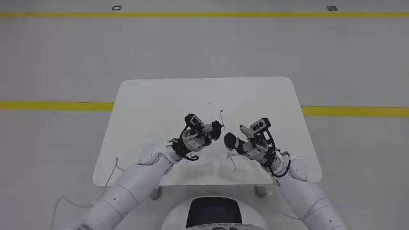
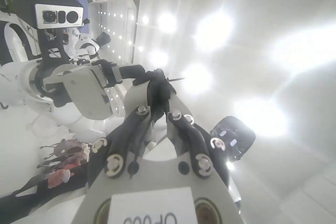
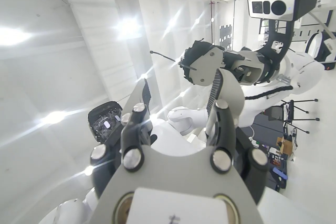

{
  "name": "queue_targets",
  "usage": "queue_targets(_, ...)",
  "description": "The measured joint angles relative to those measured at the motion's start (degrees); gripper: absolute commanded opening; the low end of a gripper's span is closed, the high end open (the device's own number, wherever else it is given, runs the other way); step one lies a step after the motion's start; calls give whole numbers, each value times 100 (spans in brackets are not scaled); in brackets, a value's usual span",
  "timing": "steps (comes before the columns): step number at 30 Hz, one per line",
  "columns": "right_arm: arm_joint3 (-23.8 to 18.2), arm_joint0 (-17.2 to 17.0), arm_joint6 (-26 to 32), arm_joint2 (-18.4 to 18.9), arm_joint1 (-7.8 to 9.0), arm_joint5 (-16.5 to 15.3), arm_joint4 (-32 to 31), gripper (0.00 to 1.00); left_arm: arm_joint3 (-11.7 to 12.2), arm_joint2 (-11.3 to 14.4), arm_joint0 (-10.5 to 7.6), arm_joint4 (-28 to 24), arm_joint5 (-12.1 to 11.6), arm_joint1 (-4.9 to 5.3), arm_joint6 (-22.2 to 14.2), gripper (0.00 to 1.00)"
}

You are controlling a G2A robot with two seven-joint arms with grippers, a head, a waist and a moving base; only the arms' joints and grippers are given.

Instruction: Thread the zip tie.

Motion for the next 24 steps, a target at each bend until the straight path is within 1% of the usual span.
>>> queue_targets(6, 150, 71, 115, 47, -213, 0, -126, 45, 0, 0, 0, 0, 0, 0, 0, 0)
queue_targets(10, 227, 112, 148, 89, -326, 0, -192, 42, 0, 0, 0, 0, 0, 0, 0, 0)
queue_targets(11, 241, 120, 156, 104, -350, 0, -204, 40, 0, 0, 0, 0, 0, 0, 0, 0)
queue_targets(14, 281, 134, 192, 160, -426, 0, -254, 39, 0, 0, 0, 0, 0, 0, 0, 0)
queue_targets(20, 337, 128, 294, 288, -556, 0, -330, 34, 0, 0, 0, 0, 0, 0, 0, 0)
queue_targets(24, 388, 132, 344, 351, -633, 0, -375, 33, 0, 0, 0, 0, 0, 0, 0, 0)
